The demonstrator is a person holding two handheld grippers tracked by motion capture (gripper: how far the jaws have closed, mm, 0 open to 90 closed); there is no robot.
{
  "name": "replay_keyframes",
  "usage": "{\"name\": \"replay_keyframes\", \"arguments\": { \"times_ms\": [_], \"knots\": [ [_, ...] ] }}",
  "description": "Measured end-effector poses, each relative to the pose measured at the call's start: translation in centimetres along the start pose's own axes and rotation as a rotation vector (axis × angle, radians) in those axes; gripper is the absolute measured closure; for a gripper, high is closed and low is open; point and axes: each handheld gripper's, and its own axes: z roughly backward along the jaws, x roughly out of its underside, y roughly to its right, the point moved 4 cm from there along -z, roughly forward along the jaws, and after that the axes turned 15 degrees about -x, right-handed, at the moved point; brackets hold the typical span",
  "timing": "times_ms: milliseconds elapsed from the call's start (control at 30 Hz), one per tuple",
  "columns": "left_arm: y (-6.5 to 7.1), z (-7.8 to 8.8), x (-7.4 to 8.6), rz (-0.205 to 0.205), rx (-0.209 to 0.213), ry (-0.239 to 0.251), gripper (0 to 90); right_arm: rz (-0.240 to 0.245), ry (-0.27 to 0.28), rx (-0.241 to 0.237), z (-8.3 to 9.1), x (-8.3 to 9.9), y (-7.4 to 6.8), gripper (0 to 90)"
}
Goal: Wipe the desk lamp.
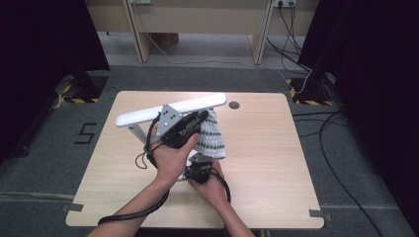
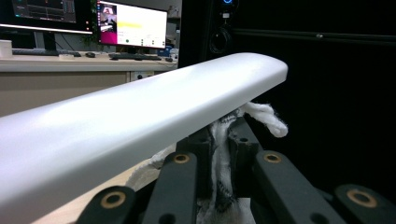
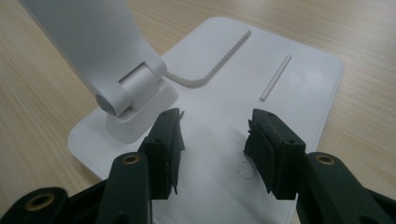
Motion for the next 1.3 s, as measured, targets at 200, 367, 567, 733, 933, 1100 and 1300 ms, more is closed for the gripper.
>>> {"name": "replay_keyframes", "arguments": {
  "times_ms": [200, 367, 567, 733, 933, 1100, 1300],
  "knots": [
    [-0.9, 0.6, 0.1, 0.012, -0.012, 0.003, 82.4, -0.005, -0.007, 0.005, 0.1, 0.0, 0.0, 54.1],
    [-2.0, 1.2, 0.2, 0.028, -0.024, 0.006, 82.4, -0.003, 0.001, 0.009, 0.0, 0.0, 0.0, 54.1],
    [-3.2, 1.6, 0.4, 0.04, -0.048, 0.01, 82.4, -0.006, -0.002, 0.012, 0.0, 0.0, 0.0, 54.1],
    [-4.3, 1.9, 0.5, 0.049, -0.068, 0.016, 82.4, 0.002, 0.003, 0.009, 0.0, 0.0, 0.0, 54.1],
    [-5.1, 2.3, 0.7, 0.061, -0.085, 0.022, 82.4, -0.001, 0.002, 0.005, 0.0, 0.0, 0.0, 54.1],
    [-5.6, 2.6, 0.8, 0.065, -0.097, 0.027, 82.4, -0.001, 0.003, 0.008, 0.0, 0.0, 0.0, 54.1],
    [-6.0, 2.8, 0.9, 0.076, -0.102, 0.031, 82.4, 0.0, 0.003, 0.009, 0.0, 0.0, 0.0, 54.1]
  ]
}}
